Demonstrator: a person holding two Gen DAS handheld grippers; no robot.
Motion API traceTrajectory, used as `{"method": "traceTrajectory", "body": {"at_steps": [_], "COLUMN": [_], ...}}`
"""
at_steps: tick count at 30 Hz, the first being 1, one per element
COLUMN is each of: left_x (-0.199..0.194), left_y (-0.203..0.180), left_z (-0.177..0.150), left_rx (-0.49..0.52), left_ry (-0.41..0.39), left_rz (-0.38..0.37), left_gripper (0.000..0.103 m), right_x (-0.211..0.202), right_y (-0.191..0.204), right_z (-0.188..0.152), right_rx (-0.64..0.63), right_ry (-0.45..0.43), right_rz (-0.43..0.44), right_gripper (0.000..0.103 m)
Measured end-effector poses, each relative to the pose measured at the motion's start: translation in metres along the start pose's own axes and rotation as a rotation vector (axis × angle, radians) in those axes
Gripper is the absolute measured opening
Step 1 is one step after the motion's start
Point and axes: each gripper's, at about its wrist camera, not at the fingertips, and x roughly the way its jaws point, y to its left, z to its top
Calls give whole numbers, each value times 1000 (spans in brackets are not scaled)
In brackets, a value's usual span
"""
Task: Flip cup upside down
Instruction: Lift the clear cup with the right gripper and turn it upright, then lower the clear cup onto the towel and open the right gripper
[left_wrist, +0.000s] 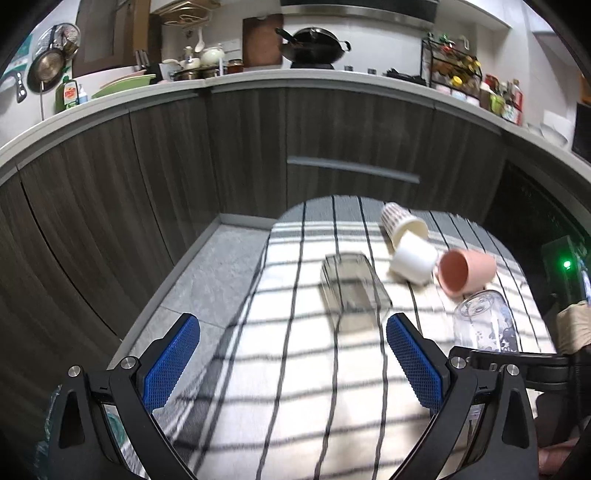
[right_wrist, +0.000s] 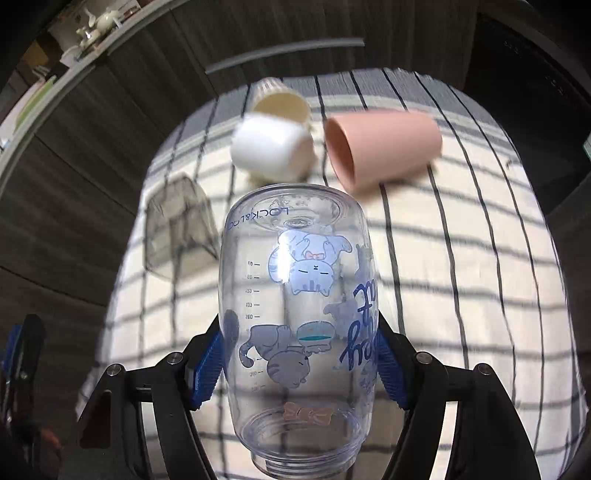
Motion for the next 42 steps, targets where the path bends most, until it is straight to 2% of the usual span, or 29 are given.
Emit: {"method": "traceTrajectory", "body": {"at_steps": [7, 14, 16, 18, 23, 30, 36, 42], "left_x": [-4, -2, -2, -3, -11, -23, -29, -21], "left_y": [-12, -13, -12, -13, -17, -41, -84, -126], "left_z": [-19, -22, -22, -21, -21, -20, -24, -25], "left_rx": [54, 53, 52, 57, 65, 97, 164, 205], "left_ry": [11, 27, 24, 24, 27, 36, 69, 136], "left_rz": [-26, -30, -27, -24, -27, -73, -144, -192], "left_gripper": [103, 103, 103, 103, 103, 103, 103, 103], "right_x": [28, 32, 32, 27, 7, -49, -99, -135], "right_y": [-14, -14, -16, -16, -15, -35, -55, -74], "right_z": [-33, -35, -35, -36, -36, -50, -65, -83], "right_rx": [31, 19, 25, 27, 19, 27, -7, -46], "right_ry": [43, 38, 42, 28, -22, -161, -332, -527], "right_rz": [-19, -29, -13, -12, -7, -4, -69, -139], "right_gripper": [71, 71, 75, 89, 90, 90, 91, 94]}}
